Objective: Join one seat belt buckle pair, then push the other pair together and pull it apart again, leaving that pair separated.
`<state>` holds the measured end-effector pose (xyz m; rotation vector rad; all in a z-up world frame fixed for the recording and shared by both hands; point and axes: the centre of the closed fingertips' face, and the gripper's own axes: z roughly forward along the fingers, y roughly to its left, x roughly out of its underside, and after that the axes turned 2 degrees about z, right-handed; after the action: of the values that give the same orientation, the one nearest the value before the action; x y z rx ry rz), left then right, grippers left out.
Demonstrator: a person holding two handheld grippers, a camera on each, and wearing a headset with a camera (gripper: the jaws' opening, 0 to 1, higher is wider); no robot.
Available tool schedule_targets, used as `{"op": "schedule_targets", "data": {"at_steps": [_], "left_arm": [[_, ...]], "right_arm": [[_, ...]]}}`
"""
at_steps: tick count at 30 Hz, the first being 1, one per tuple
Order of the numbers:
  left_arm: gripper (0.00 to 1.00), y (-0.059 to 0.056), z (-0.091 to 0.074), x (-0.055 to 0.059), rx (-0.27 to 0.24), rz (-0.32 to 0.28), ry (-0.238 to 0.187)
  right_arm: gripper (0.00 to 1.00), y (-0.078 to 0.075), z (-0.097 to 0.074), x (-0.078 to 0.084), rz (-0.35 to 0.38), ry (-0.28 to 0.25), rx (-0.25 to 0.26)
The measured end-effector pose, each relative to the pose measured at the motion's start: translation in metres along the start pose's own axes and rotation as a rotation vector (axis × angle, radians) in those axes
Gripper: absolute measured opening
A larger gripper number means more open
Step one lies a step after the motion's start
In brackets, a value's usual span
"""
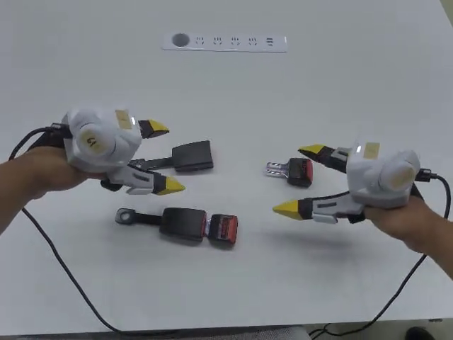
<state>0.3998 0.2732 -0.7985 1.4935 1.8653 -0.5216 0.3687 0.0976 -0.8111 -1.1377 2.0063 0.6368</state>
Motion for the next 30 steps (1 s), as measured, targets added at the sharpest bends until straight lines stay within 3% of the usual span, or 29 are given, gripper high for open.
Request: {"op": "schedule_targets", "data": {"at_steps": [4,8,16,21,22,24,30], "left_arm": [[0.65,0.002,0.014,0.004,0.035,0.028,0.012],[0.65,0.003,0.026,0.016,0.058,0.033,0.053],[0.64,0.007,0.039,0.029,0.070,0.008,0.071],[0.58,0.004,0.047,0.037,0.082,0.006,0.097],[0.58,-0.003,0.048,0.036,0.113,-0.038,0.080],[0.58,0.007,0.052,0.035,0.089,-0.022,0.080],[0.50,0.007,0.056,0.034,0.116,-0.014,0.075]], "right_arm": [[0.75,-0.017,-0.003,0.008,0.002,0.035,0.000],[0.75,-0.023,-0.002,0.018,0.006,0.072,-0.004],[0.71,-0.023,0.007,0.037,-0.018,0.145,-0.079],[0.68,-0.020,0.012,0.043,-0.037,0.163,-0.124],[0.67,-0.020,0.012,0.046,-0.052,0.179,-0.129],[0.65,-0.019,0.011,0.044,-0.053,0.172,-0.138],[0.60,-0.022,0.009,0.043,-0.097,0.180,-0.147]]}}
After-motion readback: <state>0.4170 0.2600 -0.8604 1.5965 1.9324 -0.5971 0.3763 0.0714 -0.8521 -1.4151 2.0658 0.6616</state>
